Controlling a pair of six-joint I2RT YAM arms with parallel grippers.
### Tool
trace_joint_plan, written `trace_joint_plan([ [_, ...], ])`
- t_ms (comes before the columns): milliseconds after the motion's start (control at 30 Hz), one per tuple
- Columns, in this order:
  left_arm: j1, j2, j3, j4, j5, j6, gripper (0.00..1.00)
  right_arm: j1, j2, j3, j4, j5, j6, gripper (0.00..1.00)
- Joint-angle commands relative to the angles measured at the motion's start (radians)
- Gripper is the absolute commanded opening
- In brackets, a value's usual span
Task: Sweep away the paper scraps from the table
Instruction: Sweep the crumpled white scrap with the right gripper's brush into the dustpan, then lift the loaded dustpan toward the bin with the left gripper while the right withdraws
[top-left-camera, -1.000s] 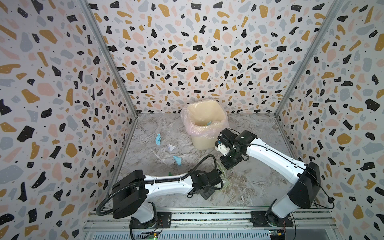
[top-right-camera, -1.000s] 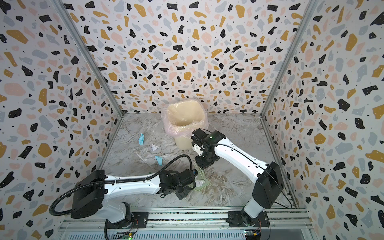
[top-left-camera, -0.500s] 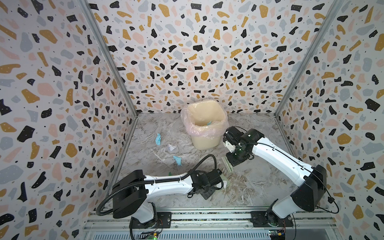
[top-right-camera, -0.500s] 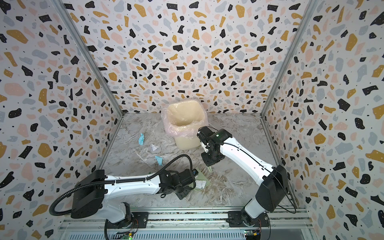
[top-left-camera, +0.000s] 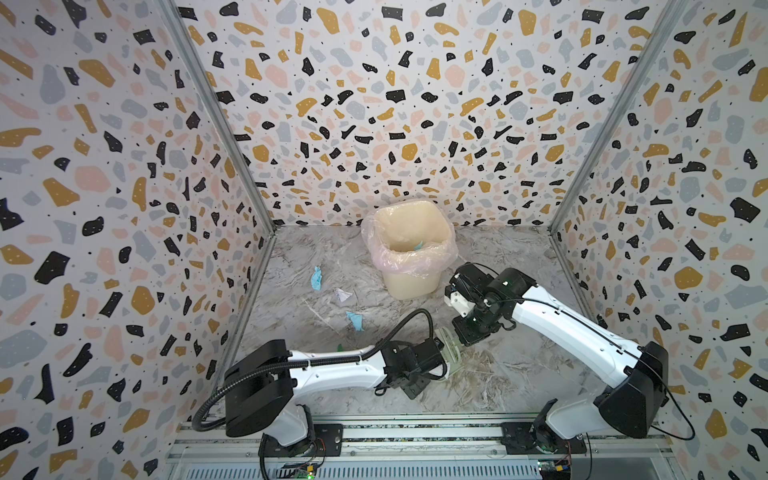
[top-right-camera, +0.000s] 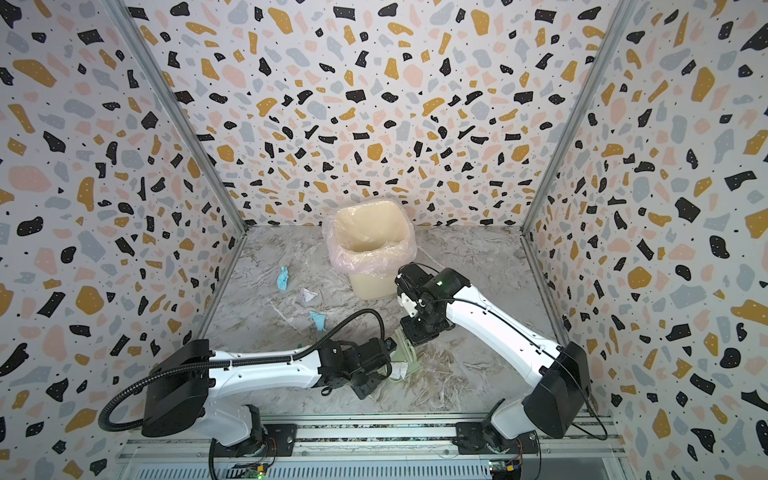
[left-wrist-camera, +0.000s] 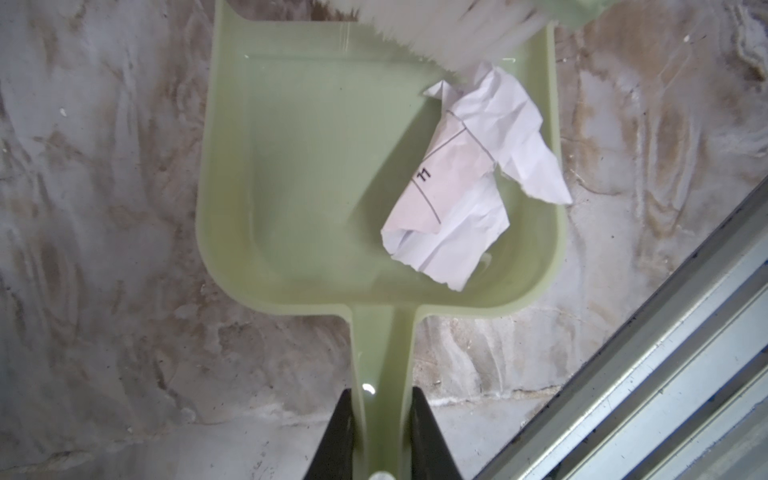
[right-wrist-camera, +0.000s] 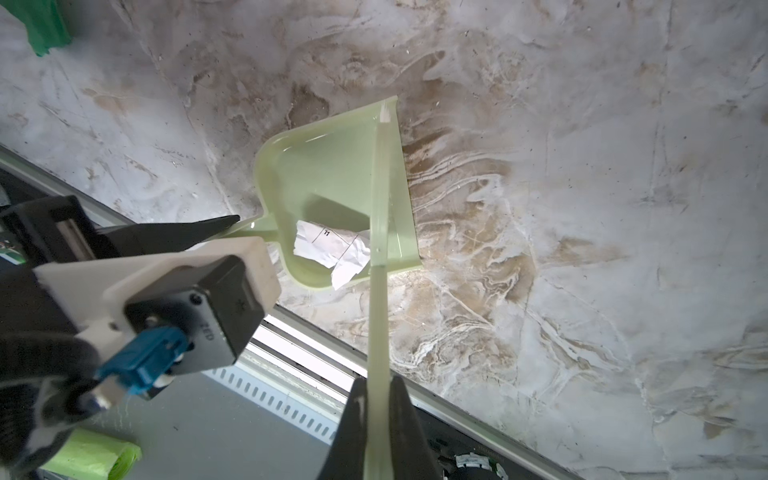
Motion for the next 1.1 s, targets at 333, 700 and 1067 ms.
trace_joint_plan([
  [333, 0.005, -0.173, -0.030, 0.043, -0.075, -0.024, 0.00, -0.173, -0.135, 0.037, 0.010, 0.031, 0.008, 0.00],
  [700, 0.005, -0.386, 0.112, -0.204, -0.226, -0.095, 0.00, -0.368, -0.253, -0.078, 0.122, -0.173, -0.020, 0.00],
  [1067, 0.120, -0.386, 0.440, -0.524, -0.321, -0.053, 0.00, -0.447, -0.306, -0.169, 0.190, -0.284, -0.033, 0.00],
])
